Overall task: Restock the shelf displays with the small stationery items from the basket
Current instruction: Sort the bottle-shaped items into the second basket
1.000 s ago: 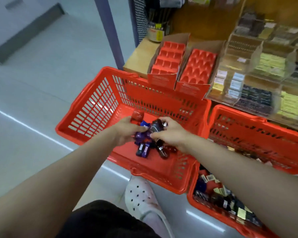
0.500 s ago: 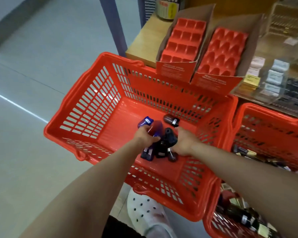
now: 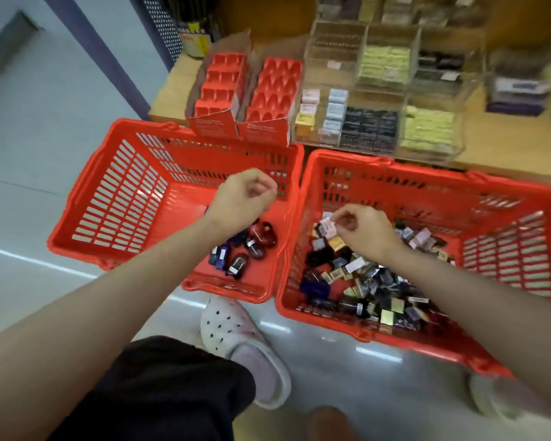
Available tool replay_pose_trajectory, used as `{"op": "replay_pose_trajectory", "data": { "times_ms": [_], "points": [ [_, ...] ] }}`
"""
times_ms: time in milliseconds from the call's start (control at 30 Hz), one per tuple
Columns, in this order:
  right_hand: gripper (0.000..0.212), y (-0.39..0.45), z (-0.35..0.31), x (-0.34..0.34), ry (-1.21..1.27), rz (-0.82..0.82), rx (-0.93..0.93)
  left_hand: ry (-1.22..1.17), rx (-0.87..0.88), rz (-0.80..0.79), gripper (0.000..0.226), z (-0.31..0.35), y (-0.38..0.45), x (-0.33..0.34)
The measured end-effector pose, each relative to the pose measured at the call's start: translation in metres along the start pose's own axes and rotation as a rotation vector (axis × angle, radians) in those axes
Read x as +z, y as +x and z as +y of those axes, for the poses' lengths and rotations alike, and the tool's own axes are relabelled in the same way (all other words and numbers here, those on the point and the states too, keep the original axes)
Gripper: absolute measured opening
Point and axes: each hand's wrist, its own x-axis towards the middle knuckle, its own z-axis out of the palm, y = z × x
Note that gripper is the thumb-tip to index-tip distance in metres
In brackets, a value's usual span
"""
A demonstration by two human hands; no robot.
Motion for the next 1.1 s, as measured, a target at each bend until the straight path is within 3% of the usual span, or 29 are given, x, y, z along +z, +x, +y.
{"op": "replay_pose_trajectory", "data": {
  "times_ms": [167,300,467,600,700,800,900,1000,1100],
  "points": [
    [0.013,-0.028,0.071,0.008,0.022,-0.142,0.171,0.194,0.031,-0.502,0.011,0.024,-0.017,0.094],
    [0.01,-0.04,0.119,-0.002,0.081,-0.189,0.226,0.686,-0.021,-0.755,0.045,-0.018,-0.008,0.155],
    [0.016,-0.043,0.177,-0.01,0.097,-0.198,0.284,1.118,0.006,-0.914,0.074,-0.071,0.012,0.189],
    [0.012,-0.05,0.2,-0.01,0.114,-0.204,0.306,1.39,0.063,-0.939,0.078,-0.096,0.017,0.207],
    [0.018,-0.056,0.208,-0.008,0.141,-0.239,0.339,1.467,0.03,-0.875,0.075,-0.104,0.014,0.217],
    [0.026,-0.059,0.212,-0.009,0.162,-0.241,0.368,1.514,0.025,-0.918,0.066,-0.106,0.013,0.217],
    [0.027,-0.06,0.213,-0.01,0.224,-0.193,0.403,1.472,0.063,-0.888,0.066,-0.109,0.007,0.213],
    [0.027,-0.062,0.215,-0.013,0.306,-0.119,0.432,1.34,0.147,-0.72,0.062,-0.106,-0.001,0.209],
    [0.027,-0.066,0.219,-0.017,0.36,-0.043,0.487,1.154,0.084,-0.608,0.063,-0.096,0.005,0.206]
  ]
}}
